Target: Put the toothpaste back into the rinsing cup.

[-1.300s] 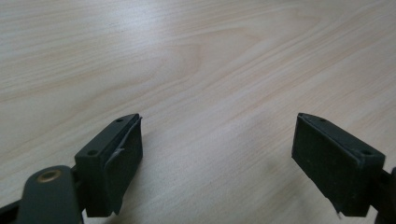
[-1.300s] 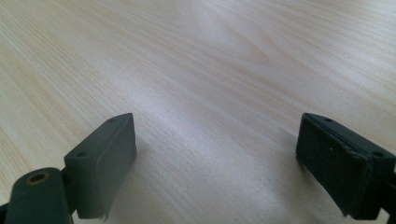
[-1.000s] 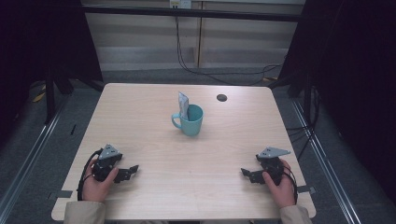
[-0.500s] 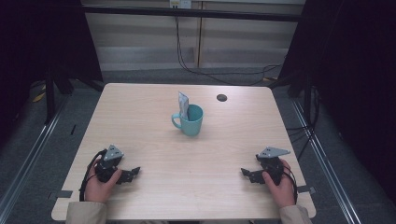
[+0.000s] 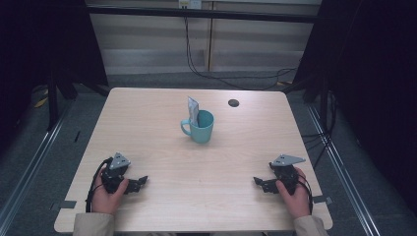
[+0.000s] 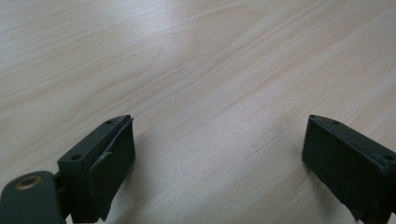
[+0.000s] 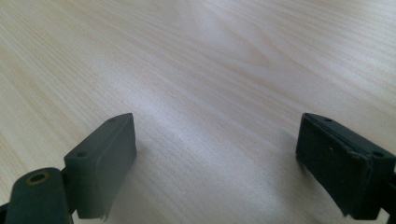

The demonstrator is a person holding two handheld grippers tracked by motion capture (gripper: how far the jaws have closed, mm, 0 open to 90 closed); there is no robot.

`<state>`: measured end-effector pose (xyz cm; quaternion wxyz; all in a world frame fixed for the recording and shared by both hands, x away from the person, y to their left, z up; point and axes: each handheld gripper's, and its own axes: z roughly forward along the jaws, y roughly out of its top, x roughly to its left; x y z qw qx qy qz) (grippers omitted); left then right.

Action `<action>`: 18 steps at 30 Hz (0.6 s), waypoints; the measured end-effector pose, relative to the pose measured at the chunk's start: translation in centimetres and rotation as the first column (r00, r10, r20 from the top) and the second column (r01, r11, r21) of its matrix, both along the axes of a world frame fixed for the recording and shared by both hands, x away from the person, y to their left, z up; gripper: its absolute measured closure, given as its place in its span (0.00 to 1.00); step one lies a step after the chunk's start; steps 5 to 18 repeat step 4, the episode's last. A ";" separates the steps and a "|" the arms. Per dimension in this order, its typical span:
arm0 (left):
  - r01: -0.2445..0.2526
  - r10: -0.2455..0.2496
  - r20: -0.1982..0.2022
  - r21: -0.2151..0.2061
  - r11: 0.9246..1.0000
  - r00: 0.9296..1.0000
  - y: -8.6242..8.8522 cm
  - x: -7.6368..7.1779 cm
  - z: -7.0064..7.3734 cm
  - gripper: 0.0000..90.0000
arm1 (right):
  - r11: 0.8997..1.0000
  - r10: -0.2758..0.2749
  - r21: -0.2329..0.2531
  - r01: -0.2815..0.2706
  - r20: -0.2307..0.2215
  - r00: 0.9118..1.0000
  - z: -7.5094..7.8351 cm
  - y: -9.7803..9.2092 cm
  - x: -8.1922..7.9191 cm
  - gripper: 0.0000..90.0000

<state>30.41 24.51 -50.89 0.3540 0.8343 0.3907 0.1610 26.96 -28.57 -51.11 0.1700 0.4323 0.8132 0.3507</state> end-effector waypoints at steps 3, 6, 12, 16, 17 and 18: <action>0.000 0.000 0.000 -0.001 1.000 1.000 0.0 0.0 0.0 0.10 | 1.000 0.000 0.000 0.000 0.000 1.000 0.0 0.0 0.0 0.13; 0.000 0.000 0.000 -0.001 1.000 1.000 0.0 0.0 0.0 0.10 | 1.000 0.000 0.000 0.000 0.000 1.000 0.0 0.0 0.0 0.13; 0.000 0.000 0.000 -0.001 1.000 1.000 0.0 0.0 0.0 0.10 | 1.000 0.000 0.000 0.000 0.000 1.000 0.0 0.0 0.0 0.13; 0.000 0.000 0.000 -0.001 1.000 1.000 0.0 0.0 0.0 0.10 | 1.000 0.000 0.000 0.000 0.000 1.000 0.0 0.0 0.0 0.13; 0.000 0.000 0.000 -0.001 1.000 1.000 0.0 0.0 0.0 0.10 | 1.000 0.000 0.000 0.000 0.000 1.000 0.0 0.0 0.0 0.13; 0.000 0.000 0.000 -0.001 1.000 1.000 0.0 0.0 0.0 0.10 | 1.000 0.000 0.000 0.000 0.000 1.000 0.0 0.0 0.0 0.13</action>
